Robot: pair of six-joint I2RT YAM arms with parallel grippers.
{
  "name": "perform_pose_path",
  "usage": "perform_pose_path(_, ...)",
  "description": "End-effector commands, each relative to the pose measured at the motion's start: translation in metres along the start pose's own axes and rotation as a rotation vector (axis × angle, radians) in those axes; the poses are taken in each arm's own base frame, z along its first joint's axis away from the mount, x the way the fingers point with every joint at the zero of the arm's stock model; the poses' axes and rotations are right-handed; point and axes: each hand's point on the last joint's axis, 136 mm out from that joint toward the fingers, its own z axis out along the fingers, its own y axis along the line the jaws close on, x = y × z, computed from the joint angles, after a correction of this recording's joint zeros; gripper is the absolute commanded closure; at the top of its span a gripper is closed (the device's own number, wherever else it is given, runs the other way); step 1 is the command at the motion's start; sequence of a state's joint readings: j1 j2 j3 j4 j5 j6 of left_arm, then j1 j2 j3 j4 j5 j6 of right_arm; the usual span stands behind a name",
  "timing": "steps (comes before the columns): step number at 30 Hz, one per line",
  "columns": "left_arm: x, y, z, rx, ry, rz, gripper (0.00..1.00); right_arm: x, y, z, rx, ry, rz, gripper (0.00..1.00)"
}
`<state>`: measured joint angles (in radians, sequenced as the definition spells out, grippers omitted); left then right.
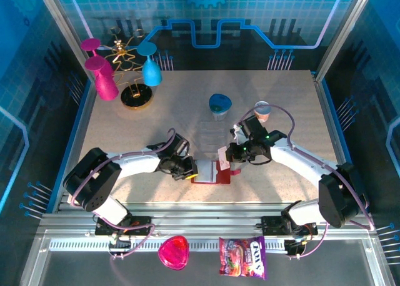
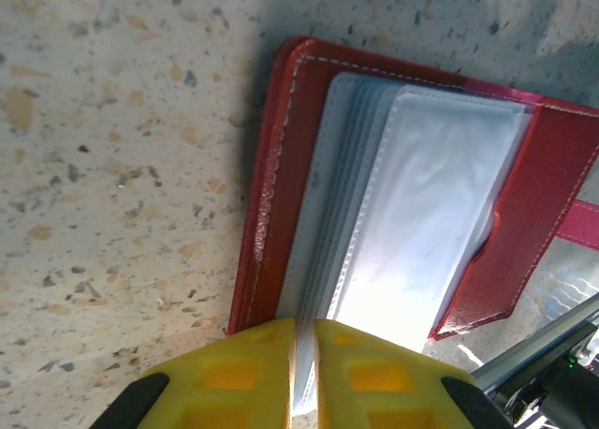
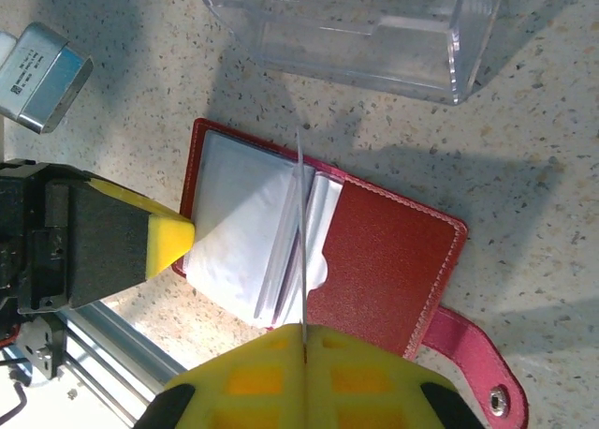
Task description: Take the credit cards out of the card holder
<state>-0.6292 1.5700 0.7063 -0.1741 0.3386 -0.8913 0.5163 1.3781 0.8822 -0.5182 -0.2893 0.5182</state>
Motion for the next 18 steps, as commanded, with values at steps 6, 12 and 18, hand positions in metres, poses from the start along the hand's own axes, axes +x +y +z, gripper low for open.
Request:
perform_pose_path(6, 0.003, 0.001, -0.007, -0.002, -0.013, -0.008, 0.86, -0.021, 0.008, -0.020, 0.039, -0.027, -0.171, 1.00)
perform_pose_path(12, -0.007, -0.003, -0.021, -0.001, -0.073, 0.002, 0.86, -0.037, 0.012, -0.030, 0.072, -0.048, -0.421, 1.00)
perform_pose_path(18, -0.019, -0.002, -0.038, 0.021, -0.149, 0.001, 0.83, -0.054, 0.020, -0.035, 0.098, -0.037, -0.736, 1.00)
